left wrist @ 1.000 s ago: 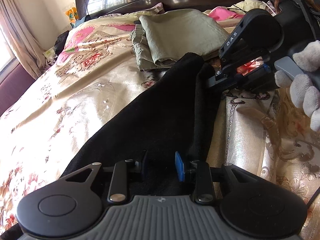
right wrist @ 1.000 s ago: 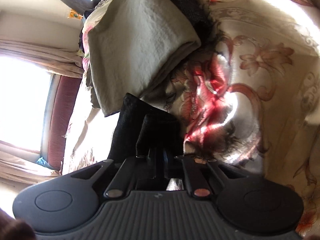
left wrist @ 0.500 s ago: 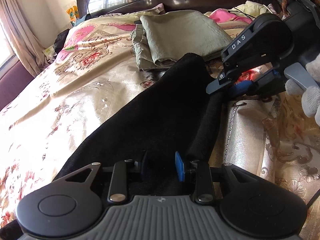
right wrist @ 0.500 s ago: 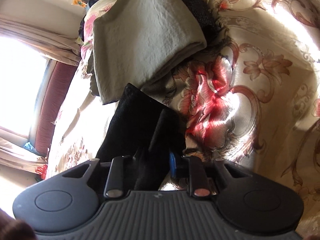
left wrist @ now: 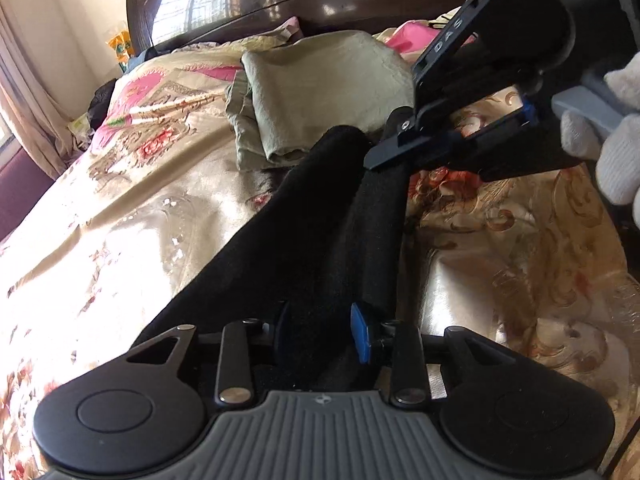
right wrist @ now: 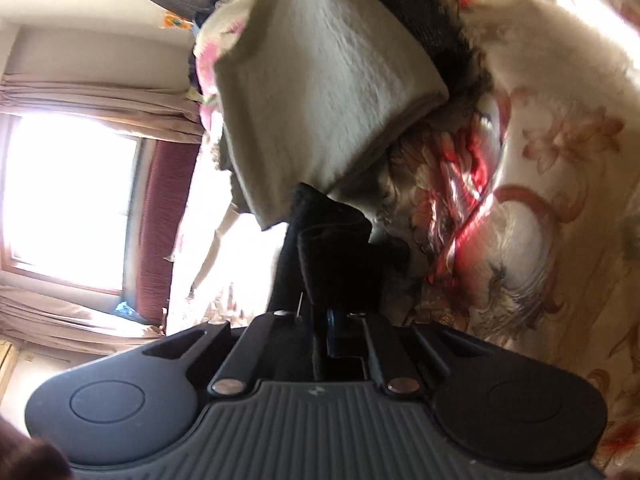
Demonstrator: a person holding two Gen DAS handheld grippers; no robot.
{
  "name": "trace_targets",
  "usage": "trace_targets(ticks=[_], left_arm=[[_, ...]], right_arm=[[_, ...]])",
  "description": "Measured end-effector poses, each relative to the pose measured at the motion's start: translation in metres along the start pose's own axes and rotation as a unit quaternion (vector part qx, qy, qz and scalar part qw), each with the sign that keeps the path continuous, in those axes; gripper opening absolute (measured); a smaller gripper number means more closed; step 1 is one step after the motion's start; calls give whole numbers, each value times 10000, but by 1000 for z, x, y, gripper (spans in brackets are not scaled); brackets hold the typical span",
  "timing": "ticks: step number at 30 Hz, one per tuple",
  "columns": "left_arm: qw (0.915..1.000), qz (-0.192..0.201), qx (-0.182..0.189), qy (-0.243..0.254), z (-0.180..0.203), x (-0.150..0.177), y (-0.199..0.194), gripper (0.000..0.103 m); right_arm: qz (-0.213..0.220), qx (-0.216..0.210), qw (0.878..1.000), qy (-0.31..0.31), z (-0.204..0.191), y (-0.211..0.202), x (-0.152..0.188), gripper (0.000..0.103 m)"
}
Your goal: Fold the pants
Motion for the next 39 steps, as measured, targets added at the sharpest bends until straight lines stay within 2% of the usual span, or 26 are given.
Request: trace_targets(ticks=[3, 5, 8, 10, 12, 13, 14, 16, 18, 21, 24, 26, 29, 31, 32, 34, 36, 39], left_arm=[[9996, 129, 227, -45, 8, -11, -3, 44], [9996, 79, 263, -44, 17, -13, 4, 44], [9998, -102, 176, -72, 20, -7, 11, 45], [9992, -123, 266, -285, 12, -2, 4, 48], [9986, -143, 300, -408, 5, 2, -4, 50], [9989, -140, 233, -393, 3, 5, -7, 50], [9992, -114, 120, -360, 0, 7, -10, 50], [9992, -65, 31, -384, -2, 10, -14, 50], [9989, -26, -19, -468, -6, 12, -17, 50], [9988, -44, -129, -475, -13, 22, -25, 50], [9985, -103, -405, -359, -25, 38, -38, 50], [9973, -202, -602, -360, -34, 49, -43, 51], [9950, -474, -657, -591, -46, 66, -41, 52], [9939, -531, -663, -704, -50, 72, -39, 54], [9938, -533, -675, -705, -50, 72, -39, 54], [9940, -539, -709, -639, -49, 69, -40, 54], [9946, -531, -707, -548, -47, 67, -40, 54], [9954, -547, -684, -389, -45, 66, -38, 54]], right_arm=[[270, -186, 9994, -144, -1, -38, -1, 5], [427, -50, 9986, -299, 6, -55, -3, 5], [183, 169, 9996, -156, 29, -44, 2, 7], [-41, 229, 9983, -528, 22, -35, 12, 10], [142, 478, 9948, -882, 14, -33, 12, 14], [217, 557, 9934, -974, 11, -33, 10, 19], [263, 532, 9936, -959, 10, -32, 6, 32], [187, 410, 9954, -849, 10, -22, -3, 48], [116, 441, 9951, -877, 10, -8, -7, 48], [-78, 613, 9901, -1259, 0, 10, -7, 48], [-333, 667, 9848, -1569, -4, 17, -4, 47], [-433, 619, 9838, -1627, -8, 10, -1, 42], [-639, 390, 9806, -1809, -17, 3, 7, 42], [-577, 711, 9696, -2270, -19, 9, 5, 41], [-584, 866, 9656, -2380, -17, 15, 2, 36], [-694, 956, 9672, -2249, -11, 20, -7, 32], [-793, 860, 9676, -2236, -13, 20, -9, 32], [-706, 759, 9690, -2241, -11, 10, -14, 32]])
Point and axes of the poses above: each gripper's, at about its wrist camera, not at the fingertips, and y roughly the way its jaws point, z to its right, x to its underside, the point moved 4 cm from there along y, roughly the way its jaws point, and after that the axes turned 5 degrees about y, right-handed, at the moved point
